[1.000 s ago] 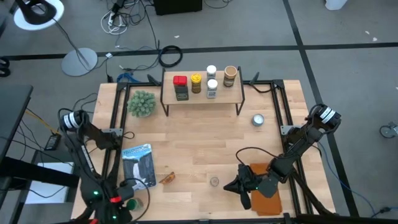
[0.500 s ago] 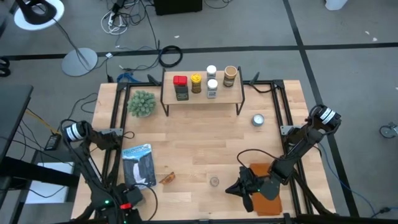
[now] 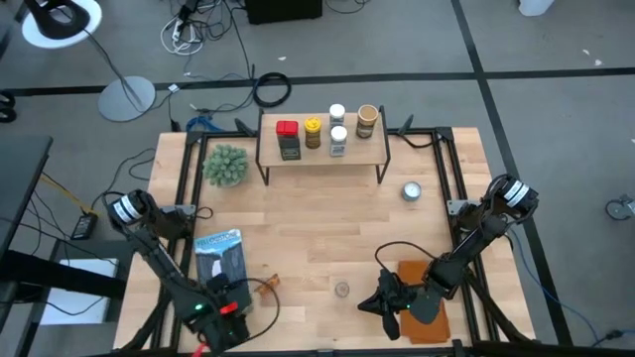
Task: Shelf spices
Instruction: Put the green seasoning bottle on the shelf
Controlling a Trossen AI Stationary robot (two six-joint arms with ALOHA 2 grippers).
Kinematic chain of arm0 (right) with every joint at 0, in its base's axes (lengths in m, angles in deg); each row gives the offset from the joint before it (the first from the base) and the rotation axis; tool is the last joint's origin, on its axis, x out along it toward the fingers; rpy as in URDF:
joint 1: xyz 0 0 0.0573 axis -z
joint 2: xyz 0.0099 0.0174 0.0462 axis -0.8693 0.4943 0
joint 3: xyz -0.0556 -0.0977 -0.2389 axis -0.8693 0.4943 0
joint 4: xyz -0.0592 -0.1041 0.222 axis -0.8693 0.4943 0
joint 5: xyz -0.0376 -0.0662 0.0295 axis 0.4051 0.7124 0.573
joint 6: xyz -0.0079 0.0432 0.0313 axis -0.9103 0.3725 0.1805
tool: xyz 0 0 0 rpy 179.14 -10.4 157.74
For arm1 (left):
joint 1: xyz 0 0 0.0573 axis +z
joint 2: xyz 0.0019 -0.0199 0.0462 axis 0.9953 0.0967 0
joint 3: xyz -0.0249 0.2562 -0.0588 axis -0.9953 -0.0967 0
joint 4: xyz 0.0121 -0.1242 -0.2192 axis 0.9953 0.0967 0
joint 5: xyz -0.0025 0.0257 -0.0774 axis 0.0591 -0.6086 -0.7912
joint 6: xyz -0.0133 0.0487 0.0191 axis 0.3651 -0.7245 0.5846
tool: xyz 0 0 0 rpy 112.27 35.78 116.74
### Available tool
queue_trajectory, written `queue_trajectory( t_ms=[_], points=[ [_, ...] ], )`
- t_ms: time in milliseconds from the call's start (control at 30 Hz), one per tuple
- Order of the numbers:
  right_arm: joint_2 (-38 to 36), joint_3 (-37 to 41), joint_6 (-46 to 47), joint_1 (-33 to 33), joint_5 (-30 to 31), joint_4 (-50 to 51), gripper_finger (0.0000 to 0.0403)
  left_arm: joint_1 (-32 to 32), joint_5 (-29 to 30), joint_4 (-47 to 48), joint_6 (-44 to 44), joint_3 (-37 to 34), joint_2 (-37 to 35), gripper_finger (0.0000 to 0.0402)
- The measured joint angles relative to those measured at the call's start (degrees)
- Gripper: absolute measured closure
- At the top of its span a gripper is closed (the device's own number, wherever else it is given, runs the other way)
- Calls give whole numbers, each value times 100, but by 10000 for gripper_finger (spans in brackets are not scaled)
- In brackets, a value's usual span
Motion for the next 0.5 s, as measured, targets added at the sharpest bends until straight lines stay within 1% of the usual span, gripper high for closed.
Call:
queue_trajectory(
  t_ms=[267, 500],
  points=[
    [-11, -1, 22, -2, -21, -127, 396, 876, 287, -33, -1076, 2, -4, 153],
    [-11, -1, 22, -2, -25, -151, 396, 1529, 509, -146, -1614, 4, -7, 153]
  ],
)
